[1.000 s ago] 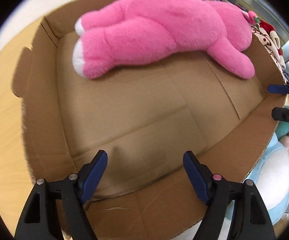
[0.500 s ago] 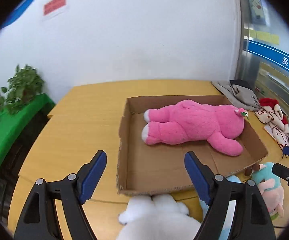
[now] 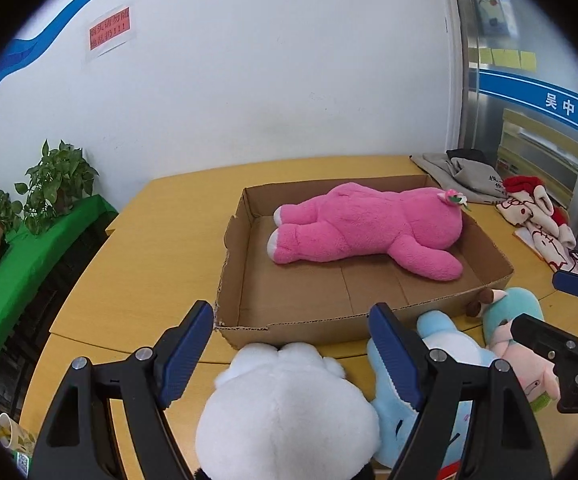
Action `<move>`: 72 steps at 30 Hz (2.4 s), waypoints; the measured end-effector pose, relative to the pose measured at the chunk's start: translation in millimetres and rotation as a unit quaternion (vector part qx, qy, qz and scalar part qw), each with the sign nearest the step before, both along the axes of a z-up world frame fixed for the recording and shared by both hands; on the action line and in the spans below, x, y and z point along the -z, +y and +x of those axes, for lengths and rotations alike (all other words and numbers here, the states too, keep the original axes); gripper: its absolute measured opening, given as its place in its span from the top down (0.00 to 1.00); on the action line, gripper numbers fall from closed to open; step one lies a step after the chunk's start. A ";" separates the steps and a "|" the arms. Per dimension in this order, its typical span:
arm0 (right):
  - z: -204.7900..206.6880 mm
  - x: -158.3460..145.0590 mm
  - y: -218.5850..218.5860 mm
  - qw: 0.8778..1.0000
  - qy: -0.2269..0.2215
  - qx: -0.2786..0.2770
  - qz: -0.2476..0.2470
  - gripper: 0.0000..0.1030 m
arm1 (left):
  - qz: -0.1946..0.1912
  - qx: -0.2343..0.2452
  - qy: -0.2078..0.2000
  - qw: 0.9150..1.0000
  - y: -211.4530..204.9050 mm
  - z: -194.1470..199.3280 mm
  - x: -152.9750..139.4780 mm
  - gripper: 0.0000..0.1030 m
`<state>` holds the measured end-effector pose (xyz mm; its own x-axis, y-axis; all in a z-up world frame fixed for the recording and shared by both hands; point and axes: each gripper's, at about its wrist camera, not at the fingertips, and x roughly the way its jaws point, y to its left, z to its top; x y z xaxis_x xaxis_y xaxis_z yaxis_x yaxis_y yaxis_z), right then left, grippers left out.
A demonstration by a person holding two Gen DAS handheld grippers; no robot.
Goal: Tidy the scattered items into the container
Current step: 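Lower the pink bear into the box and open both grippers, then move both grippers down onto the white panda plush beside the box, then close both grippers on the white panda plush and lift it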
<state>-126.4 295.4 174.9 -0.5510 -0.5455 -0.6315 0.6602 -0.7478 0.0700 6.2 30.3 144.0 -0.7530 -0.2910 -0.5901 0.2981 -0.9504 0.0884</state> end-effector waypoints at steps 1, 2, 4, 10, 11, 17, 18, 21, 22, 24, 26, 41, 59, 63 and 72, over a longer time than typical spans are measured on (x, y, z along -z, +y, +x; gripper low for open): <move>0.1 0.0 0.4 1.000 0.001 0.004 0.001 0.00 | 0.001 0.000 -0.001 1.000 0.2 0.0 1.0 0.22; -0.2 -0.1 0.7 1.000 0.003 0.008 0.004 0.00 | 0.002 -0.001 -0.002 1.000 0.2 0.0 1.9 0.22; -2.2 0.3 -0.1 1.000 0.003 0.014 0.009 0.00 | 0.005 -0.004 -0.001 1.000 -0.2 0.0 3.6 0.22; -5.3 1.9 -8.1 1.000 0.004 0.013 0.014 0.00 | 0.012 0.003 -0.010 1.000 -2.2 -4.9 10.4 0.22; -6.0 2.9 -9.5 1.000 0.003 0.012 0.014 0.00 | 0.012 0.003 -0.010 1.000 -1.9 -5.8 11.1 0.22; -7.6 10.5 -15.8 1.000 -0.002 0.001 0.027 0.00 | 0.011 0.006 -0.014 1.000 0.6 -9.8 14.9 0.22; -8.4 11.4 -15.9 1.000 -0.003 0.000 0.028 0.00 | 0.012 0.005 -0.015 1.000 1.0 -10.6 15.6 0.22; -10.8 14.4 -15.2 1.000 -0.007 -0.001 0.030 0.00 | 0.012 0.003 -0.018 1.000 2.5 -12.1 17.5 0.22; -11.6 15.2 -14.7 1.000 -0.008 -0.001 0.030 0.00 | 0.012 0.003 -0.018 1.000 3.0 -12.5 17.8 0.22; -13.6 16.3 -14.1 0.999 -0.010 -0.001 0.032 0.00 | 0.011 0.004 -0.020 1.000 4.2 -13.4 18.3 0.22; -14.2 17.3 -14.8 0.999 -0.012 -0.001 0.033 0.00 | 0.011 0.006 -0.020 1.000 5.3 -13.7 18.3 0.22; -15.3 25.0 -23.2 0.998 -0.017 -0.008 0.054 0.00 | 0.015 -0.004 -0.030 0.999 -0.6 -14.1 27.0 0.22; 53.1 44.2 -112.3 0.975 -0.047 -0.200 0.081 0.00 | 0.210 -0.035 -0.073 0.974 -136.0 27.5 91.8 0.22; 60.6 73.6 -154.9 0.961 -0.071 -0.243 0.113 0.00 | 0.328 -0.001 -0.069 0.942 -160.4 34.5 121.7 0.22; 50.9 106.2 -181.5 0.932 -0.188 -0.298 0.087 0.00 | 0.429 0.080 -0.081 0.896 -171.8 25.3 137.4 0.22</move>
